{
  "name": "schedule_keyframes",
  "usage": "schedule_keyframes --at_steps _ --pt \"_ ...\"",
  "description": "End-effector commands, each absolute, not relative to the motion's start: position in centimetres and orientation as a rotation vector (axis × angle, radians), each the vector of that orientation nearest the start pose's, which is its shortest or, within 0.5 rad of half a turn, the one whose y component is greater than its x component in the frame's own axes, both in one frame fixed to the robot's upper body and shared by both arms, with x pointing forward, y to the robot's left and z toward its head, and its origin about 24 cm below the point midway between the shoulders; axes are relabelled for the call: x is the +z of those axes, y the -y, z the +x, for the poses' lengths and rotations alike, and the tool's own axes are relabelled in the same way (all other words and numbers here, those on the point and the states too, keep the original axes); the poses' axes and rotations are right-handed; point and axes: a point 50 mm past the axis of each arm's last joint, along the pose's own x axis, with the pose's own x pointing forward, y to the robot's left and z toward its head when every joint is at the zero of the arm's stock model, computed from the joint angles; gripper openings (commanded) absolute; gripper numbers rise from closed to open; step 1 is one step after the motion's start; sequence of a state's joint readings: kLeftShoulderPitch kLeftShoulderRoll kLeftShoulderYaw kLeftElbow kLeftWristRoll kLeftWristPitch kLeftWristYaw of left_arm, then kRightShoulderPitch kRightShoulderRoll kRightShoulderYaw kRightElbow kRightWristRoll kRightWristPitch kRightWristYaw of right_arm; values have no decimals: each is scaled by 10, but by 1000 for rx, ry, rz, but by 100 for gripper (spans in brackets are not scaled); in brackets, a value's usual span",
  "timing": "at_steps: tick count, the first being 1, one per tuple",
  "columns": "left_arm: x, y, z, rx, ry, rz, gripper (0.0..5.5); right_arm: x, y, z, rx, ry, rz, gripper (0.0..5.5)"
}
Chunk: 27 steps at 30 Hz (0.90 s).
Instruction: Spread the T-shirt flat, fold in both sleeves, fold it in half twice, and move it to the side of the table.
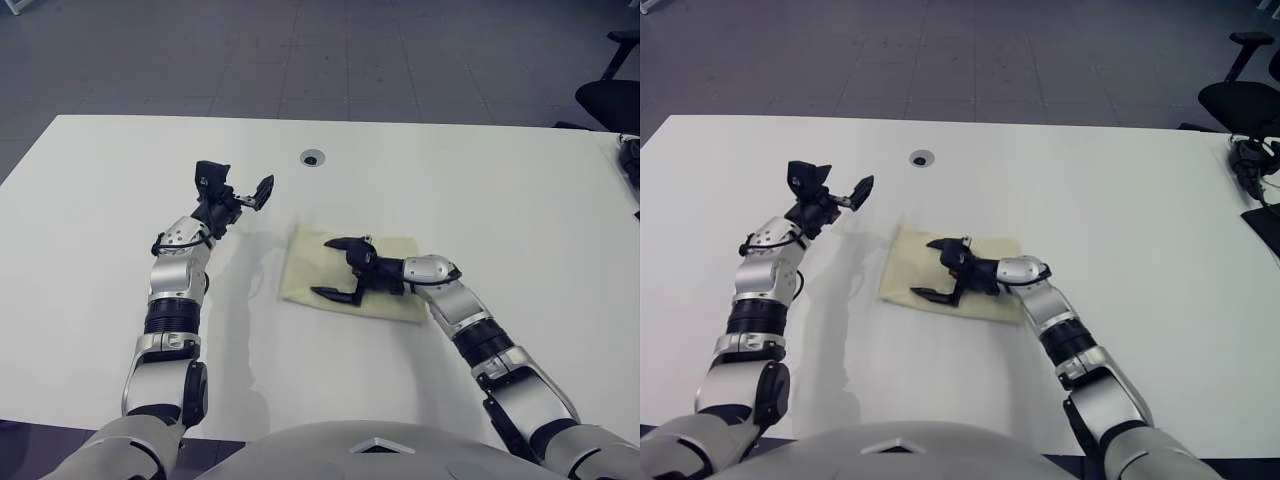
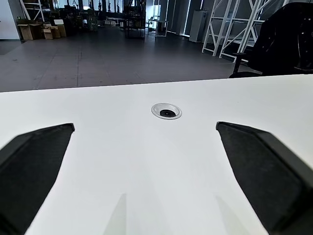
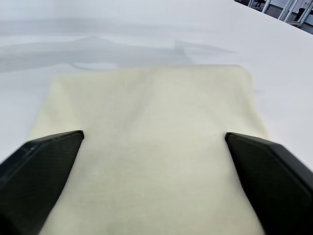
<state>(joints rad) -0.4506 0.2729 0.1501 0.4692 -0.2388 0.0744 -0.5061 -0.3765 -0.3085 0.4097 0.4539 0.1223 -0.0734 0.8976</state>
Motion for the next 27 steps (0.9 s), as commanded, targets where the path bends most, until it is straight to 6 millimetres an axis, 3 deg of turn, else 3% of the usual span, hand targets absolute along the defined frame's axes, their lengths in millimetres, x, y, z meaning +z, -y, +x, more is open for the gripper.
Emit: schedule_keyframes --at_steps 1,6,10,13,20,27 --pt "73 -200 330 -367 -49 -57 540 -46 170 263 960 -659 -405 539" --pt "74 -204 326 -334 -36 -61 540 -34 193 308 453 -629 -231 539" --pt "75 -204 327 -327 -32 -65 540 -30 220 319 64 -663 -137 539" --pt "74 -206 325 -317 -32 -65 540 -26 231 322 -130 -644 -94 539" --pt "73 -212 321 -300 -37 -63 540 -15 247 327 -357 -573 -81 539" --pt "73 -213 321 -299 -43 -64 540 -11 243 332 -304 -550 -72 539"
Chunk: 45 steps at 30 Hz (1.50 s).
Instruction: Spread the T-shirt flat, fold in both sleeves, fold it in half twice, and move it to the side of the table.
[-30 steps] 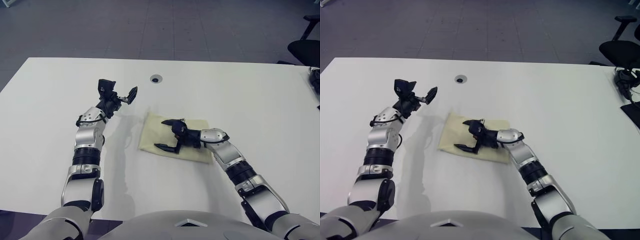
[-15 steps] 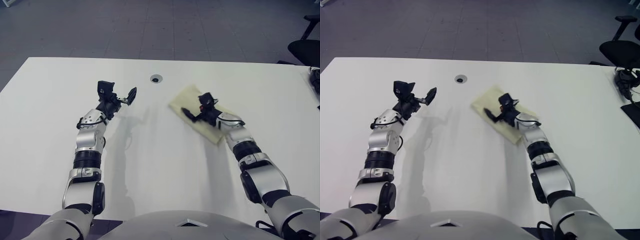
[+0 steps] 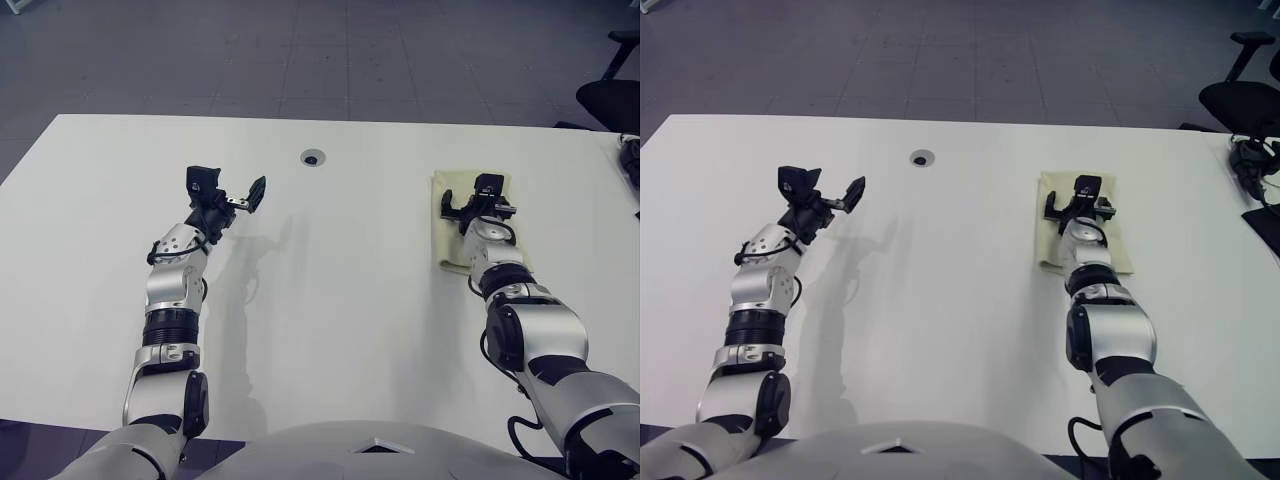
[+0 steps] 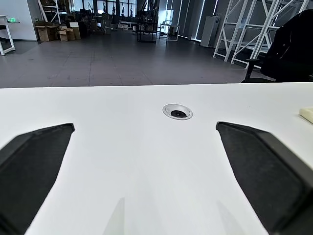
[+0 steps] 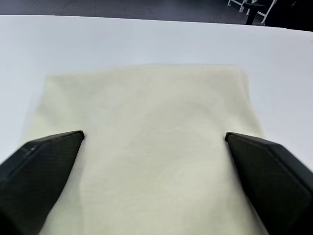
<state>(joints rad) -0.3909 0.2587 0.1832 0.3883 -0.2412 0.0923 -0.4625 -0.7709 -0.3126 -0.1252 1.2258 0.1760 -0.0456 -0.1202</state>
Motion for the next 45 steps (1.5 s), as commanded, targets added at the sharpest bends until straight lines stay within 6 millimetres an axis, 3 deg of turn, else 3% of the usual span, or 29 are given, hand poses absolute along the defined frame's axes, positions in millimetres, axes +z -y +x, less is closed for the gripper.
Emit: schedule_keyframes --at_steps 1,7,10,13,17,20,23,26,29,35,45 --pt "73 -213 322 -300 -43 -64 540 -10 243 332 -302 -547 -76 539" --pt "73 -212 322 -300 -39 -62 540 5 247 341 -304 -457 -124 539" --pt "77 -210 324 -291 -29 -52 540 24 250 351 -285 -363 -164 539" --pt "100 -205 326 -271 64 0 540 56 255 364 -276 -222 -186 539" --pt "154 -194 323 -183 245 -9 540 122 259 380 -266 8 -140 539" --pt "173 -178 315 -84 289 -12 540 163 250 372 -245 122 -105 539" --pt "174 -156 294 -34 315 -59 540 193 222 349 -189 208 -29 539" --pt "165 -146 279 8 344 -66 540 191 188 324 -137 214 66 539" --pt "157 -141 275 13 362 -77 540 174 165 299 -116 205 101 539" --pt "152 -124 266 -64 465 -6 540 146 164 275 -69 277 39 539" --pt "154 -121 255 -104 573 81 540 152 139 270 85 398 -11 539"
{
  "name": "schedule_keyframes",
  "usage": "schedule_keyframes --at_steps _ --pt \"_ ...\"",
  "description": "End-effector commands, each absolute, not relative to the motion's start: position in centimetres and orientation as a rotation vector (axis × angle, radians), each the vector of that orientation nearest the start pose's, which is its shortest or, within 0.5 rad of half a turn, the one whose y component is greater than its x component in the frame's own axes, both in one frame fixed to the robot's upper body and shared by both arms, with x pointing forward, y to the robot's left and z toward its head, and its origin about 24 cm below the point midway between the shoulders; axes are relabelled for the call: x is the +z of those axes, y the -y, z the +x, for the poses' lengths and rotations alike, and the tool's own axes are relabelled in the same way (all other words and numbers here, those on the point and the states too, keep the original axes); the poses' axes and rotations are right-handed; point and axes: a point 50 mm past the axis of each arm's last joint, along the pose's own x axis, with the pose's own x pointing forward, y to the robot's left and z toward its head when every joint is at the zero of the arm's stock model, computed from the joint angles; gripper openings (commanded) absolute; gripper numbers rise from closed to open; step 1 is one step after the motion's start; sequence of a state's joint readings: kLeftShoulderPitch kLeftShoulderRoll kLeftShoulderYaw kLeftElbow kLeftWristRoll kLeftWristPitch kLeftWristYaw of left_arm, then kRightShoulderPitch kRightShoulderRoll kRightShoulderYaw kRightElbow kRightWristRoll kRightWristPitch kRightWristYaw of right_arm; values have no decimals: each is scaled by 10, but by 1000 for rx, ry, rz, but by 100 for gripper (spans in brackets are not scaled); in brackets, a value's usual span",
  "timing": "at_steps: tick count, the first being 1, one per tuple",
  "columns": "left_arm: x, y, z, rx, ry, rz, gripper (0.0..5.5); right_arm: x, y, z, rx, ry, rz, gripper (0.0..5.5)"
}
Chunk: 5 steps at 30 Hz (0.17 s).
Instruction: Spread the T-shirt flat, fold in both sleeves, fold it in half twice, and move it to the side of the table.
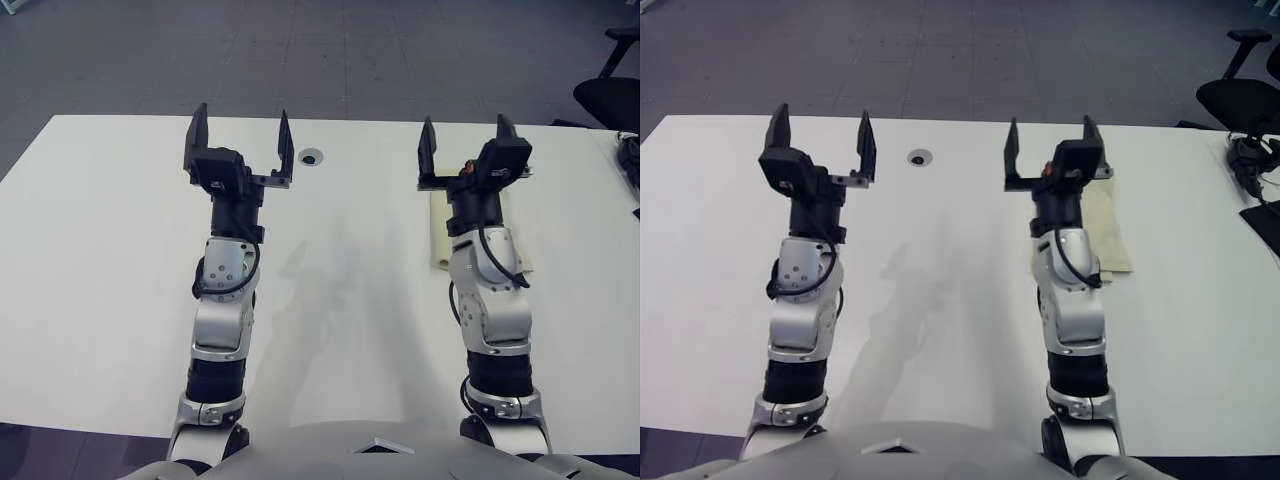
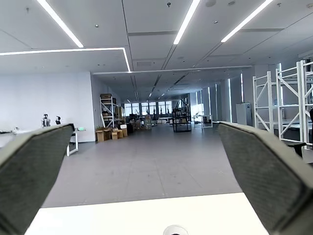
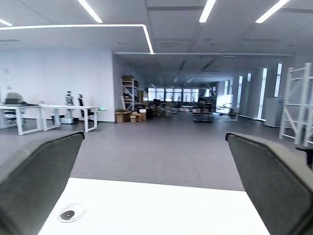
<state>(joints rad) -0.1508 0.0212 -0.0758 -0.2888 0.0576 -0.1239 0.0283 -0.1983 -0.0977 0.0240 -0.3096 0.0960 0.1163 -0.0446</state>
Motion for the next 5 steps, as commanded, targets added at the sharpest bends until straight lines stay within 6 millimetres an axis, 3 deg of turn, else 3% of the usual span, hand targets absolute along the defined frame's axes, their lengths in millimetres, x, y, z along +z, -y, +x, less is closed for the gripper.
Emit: schedule_keyframes --at_steps 1,5 --pt "153 -121 255 -105 575 82 540 152 138 270 88 400 -13 539" --pt "153 -118 256 -119 582 85 540 151 137 270 91 406 -32 539"
